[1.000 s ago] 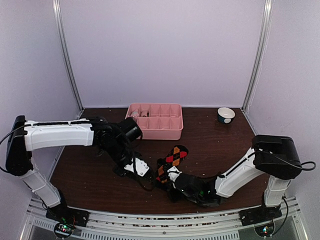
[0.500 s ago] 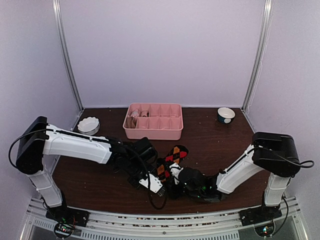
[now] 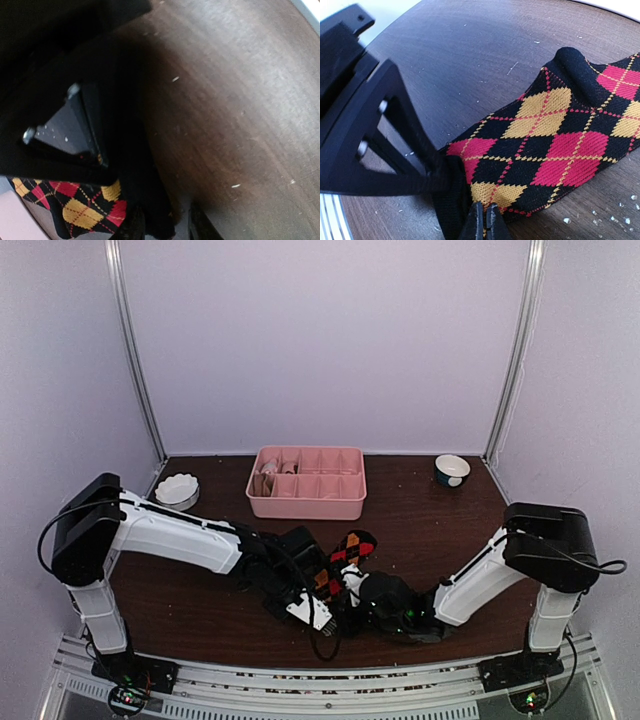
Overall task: Roll the socks
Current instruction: Roll the sock at the center of the board.
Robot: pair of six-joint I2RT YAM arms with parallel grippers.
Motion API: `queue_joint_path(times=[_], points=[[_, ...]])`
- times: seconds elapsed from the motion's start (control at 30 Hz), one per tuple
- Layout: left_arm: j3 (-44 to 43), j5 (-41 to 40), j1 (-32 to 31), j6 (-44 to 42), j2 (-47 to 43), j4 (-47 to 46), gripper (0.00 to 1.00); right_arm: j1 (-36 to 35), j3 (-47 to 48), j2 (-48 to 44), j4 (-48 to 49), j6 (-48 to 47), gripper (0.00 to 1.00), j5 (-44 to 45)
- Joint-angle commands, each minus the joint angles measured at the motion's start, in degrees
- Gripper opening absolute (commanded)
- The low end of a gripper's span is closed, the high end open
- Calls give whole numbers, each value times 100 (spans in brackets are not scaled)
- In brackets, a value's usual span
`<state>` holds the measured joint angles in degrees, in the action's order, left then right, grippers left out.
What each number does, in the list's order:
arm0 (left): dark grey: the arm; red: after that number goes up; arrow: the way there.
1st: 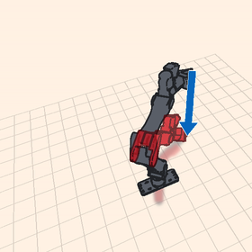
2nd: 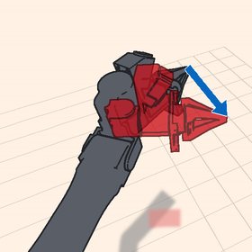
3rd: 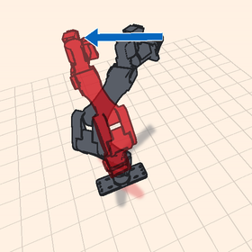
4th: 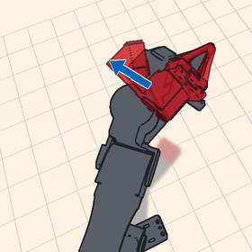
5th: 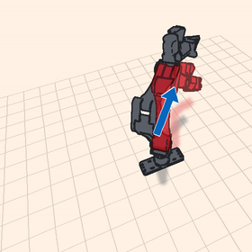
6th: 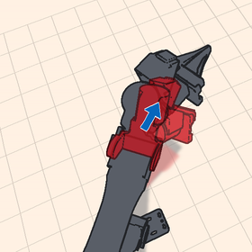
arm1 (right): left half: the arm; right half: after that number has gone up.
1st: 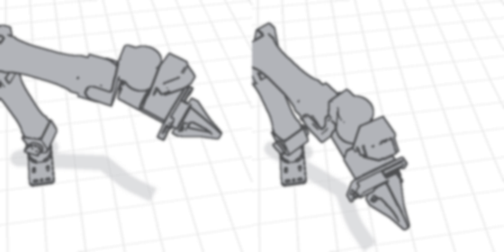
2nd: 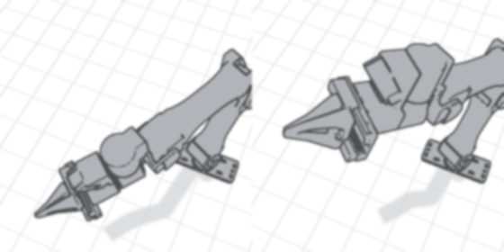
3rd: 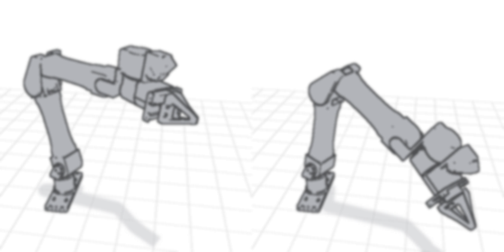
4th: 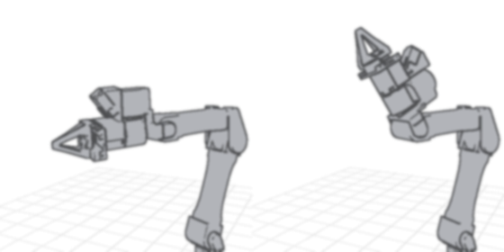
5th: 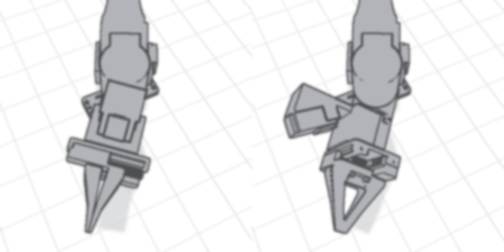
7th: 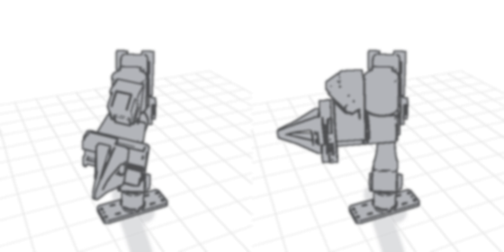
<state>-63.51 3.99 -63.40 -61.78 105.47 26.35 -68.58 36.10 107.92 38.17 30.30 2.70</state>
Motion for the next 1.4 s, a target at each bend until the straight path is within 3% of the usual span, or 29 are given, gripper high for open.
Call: queue_joint_path(times=[0.0, 0.53, 0.77, 1.0, 1.27, 1.37], points=[[-207, -44, 125, 300, 26, -175, 31, 14, -359, 300, -1298, 72, 0, -348], [-259, 119, 161, 462, 344, 393, 18, 86, -386, 255, -1270, 236, 0, -463], [-725, 330, 301, 973, 661, 792, 0, 114, -490, 124, -1075, 316, 0, -493], [-1183, 1113, 747, 1427, 894, 1491, 0, 108, -948, -219, -460, 371, 4, -134], [-1777, 2005, 833, 1714, 1225, 2406, 0, 115, -1560, -579, 479, 221, 12, 230], [-1879, 2132, 838, 1773, 1328, 2523, 0, 111, -1587, -702, 403, 105, 15, 291]])
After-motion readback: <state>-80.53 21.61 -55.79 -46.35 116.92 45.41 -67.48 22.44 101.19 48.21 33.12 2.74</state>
